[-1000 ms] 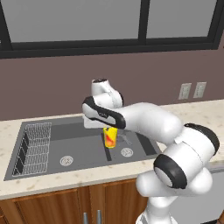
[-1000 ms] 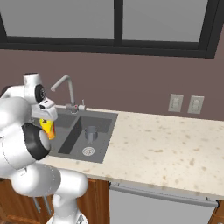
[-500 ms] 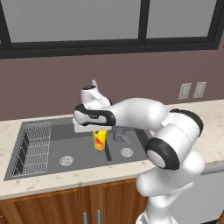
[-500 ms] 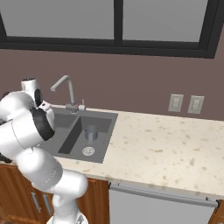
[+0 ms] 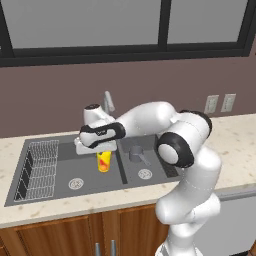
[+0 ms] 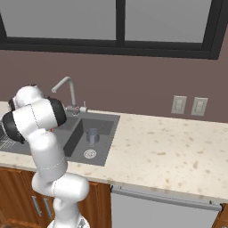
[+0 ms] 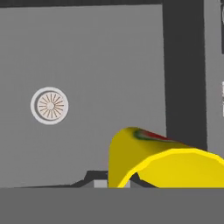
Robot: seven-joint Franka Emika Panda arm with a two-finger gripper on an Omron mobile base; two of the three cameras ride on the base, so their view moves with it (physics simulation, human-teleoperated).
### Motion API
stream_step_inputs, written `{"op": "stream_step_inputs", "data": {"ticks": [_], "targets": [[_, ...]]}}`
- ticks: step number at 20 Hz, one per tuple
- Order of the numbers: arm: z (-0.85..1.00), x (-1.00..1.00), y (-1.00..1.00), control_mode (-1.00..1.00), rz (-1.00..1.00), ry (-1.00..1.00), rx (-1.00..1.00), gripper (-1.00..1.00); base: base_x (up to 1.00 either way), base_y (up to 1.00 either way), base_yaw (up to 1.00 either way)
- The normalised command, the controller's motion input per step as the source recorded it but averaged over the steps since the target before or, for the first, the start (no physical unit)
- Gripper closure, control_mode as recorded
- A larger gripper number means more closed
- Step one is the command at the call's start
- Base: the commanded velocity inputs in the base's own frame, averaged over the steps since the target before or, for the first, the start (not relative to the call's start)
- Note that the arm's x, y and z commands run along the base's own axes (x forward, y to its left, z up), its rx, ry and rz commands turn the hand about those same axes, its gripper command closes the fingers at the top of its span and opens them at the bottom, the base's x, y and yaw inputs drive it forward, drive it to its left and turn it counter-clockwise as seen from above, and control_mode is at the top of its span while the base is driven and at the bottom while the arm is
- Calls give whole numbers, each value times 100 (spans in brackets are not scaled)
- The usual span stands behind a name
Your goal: Move any existing items from the left basin to the right basin for drying. Then move the cup from the counter to the left basin of the sink for washing.
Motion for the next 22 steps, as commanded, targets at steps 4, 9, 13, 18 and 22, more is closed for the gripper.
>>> {"op": "stream_step_inputs", "data": {"ticks": [4,9,13,18,22], "targets": [[-36,41,26,-100,3,3,0,100,0,0,0],[-30,32,8,-100,1,7,0,100,0,0,0],[-36,45,15,-100,0,6,0,100,0,0,0],[-39,47,19,-100,0,2,0,100,0,0,0],[-38,36,24,-100,0,0,0,100,0,0,0]]}}
